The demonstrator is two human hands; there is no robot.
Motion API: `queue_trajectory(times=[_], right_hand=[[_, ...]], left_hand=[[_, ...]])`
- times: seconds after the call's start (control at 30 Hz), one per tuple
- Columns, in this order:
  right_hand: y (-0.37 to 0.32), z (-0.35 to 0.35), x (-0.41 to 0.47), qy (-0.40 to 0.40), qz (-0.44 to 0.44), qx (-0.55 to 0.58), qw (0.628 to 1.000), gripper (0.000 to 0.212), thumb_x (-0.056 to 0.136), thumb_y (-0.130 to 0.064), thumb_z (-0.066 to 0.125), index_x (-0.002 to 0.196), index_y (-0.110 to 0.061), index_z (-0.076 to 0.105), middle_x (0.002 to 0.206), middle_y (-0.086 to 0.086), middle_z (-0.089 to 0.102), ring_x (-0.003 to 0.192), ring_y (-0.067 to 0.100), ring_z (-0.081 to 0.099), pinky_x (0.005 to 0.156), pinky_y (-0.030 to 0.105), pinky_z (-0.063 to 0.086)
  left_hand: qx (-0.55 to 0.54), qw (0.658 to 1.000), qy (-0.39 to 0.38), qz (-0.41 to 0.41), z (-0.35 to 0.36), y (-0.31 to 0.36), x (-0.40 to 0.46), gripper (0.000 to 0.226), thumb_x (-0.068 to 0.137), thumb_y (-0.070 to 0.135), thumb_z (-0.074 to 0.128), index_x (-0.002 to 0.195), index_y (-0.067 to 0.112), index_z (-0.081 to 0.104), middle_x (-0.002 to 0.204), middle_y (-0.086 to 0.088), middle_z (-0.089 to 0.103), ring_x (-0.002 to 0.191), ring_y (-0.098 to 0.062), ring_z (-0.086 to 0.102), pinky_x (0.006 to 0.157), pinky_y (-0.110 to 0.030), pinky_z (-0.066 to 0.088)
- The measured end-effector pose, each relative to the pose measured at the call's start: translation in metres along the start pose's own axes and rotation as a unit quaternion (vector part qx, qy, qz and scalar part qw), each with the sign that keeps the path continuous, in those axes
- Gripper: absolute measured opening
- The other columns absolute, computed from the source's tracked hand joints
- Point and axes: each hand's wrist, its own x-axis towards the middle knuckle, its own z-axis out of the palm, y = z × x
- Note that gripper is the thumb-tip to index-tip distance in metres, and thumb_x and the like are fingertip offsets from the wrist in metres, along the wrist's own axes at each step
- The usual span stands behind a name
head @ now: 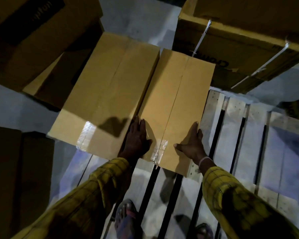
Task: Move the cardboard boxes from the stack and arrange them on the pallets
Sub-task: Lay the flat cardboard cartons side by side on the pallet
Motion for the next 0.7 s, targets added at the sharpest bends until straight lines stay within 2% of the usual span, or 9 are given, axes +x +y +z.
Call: queue_trajectory(times=[0.07, 0.17, 0.27, 0.37, 0.43, 0.57, 0.7], right_hand=[[0.003, -0.001, 0.005, 0.0, -0.002, -0.002, 1.0, 0.135, 0.084, -0.025, 0.087, 0.159, -0.033, -0.026, 0.17, 0.009, -0.024, 0.159, 0.025, -0.015, 0.124, 0.038, 0.016], [0.006, -0.001, 0.01, -0.004, -0.007, -0.016, 1.0, 0.136, 0.086, -0.021, 0.085, 0.156, -0.033, -0.031, 0.17, 0.01, -0.025, 0.159, 0.027, -0.013, 0.122, 0.037, 0.019], [0.007, 0.0, 0.009, -0.008, -0.01, -0.004, 1.0, 0.137, 0.087, -0.018, 0.084, 0.154, -0.035, -0.034, 0.169, 0.01, -0.026, 0.159, 0.026, -0.01, 0.122, 0.036, 0.021], [0.01, 0.0, 0.009, -0.018, -0.014, 0.035, 0.999, 0.139, 0.084, -0.018, 0.086, 0.155, -0.04, -0.032, 0.17, 0.004, -0.025, 0.159, 0.023, -0.013, 0.124, 0.041, 0.019], [0.014, -0.001, 0.007, -0.032, -0.016, 0.049, 0.998, 0.142, 0.082, -0.021, 0.088, 0.155, -0.043, -0.031, 0.17, 0.001, -0.025, 0.158, 0.022, -0.015, 0.127, 0.044, 0.017], [0.023, 0.0, -0.013, -0.051, -0.015, 0.056, 0.997, 0.141, 0.082, -0.022, 0.089, 0.155, -0.044, -0.03, 0.172, 0.0, -0.018, 0.159, 0.024, -0.007, 0.127, 0.047, 0.021], [0.035, 0.01, -0.033, -0.054, -0.025, 0.04, 0.997, 0.14, 0.083, -0.018, 0.087, 0.154, -0.045, -0.03, 0.172, 0.004, -0.018, 0.16, 0.025, -0.003, 0.123, 0.039, 0.027]], left_hand=[[0.001, 0.999, -0.009, -0.047, 0.002, 0.009, 0.009, 0.101, 0.092, 0.046, 0.068, 0.162, 0.007, 0.006, 0.169, -0.019, -0.005, 0.155, -0.04, 0.009, 0.122, -0.052, 0.024], [-0.018, 0.996, -0.021, -0.087, 0.006, 0.019, 0.016, 0.108, 0.091, 0.047, 0.07, 0.163, 0.013, -0.002, 0.17, -0.013, -0.01, 0.155, -0.04, 0.001, 0.119, -0.063, 0.018], [-0.038, 0.991, -0.016, -0.124, 0.005, 0.026, 0.023, 0.12, 0.083, 0.048, 0.079, 0.162, 0.013, -0.004, 0.168, -0.019, -0.001, 0.153, -0.044, 0.004, 0.118, -0.068, 0.014], [-0.002, 0.987, -0.003, -0.161, -0.003, 0.036, 0.033, 0.136, 0.071, 0.065, 0.082, 0.161, 0.005, -0.002, 0.155, -0.03, 0.016, 0.141, -0.05, 0.024, 0.113, -0.064, 0.029], [0.005, 0.981, -0.001, -0.192, -0.007, 0.041, 0.039, 0.14, 0.067, 0.073, 0.079, 0.159, 0.001, 0.002, 0.152, -0.033, 0.02, 0.137, -0.052, 0.029, 0.112, -0.06, 0.033], [0.011, 0.971, -0.021, -0.237, -0.003, 0.045, 0.03, 0.141, 0.064, 0.073, 0.081, 0.158, -0.001, 0.007, 0.154, -0.034, 0.019, 0.141, -0.053, 0.025, 0.114, -0.059, 0.031], [-0.033, 0.968, -0.031, -0.247, 0.008, 0.036, 0.007, 0.14, 0.067, 0.065, 0.085, 0.158, -0.001, 0.002, 0.158, -0.033, 0.011, 0.145, -0.054, 0.014, 0.118, -0.061, 0.021]])
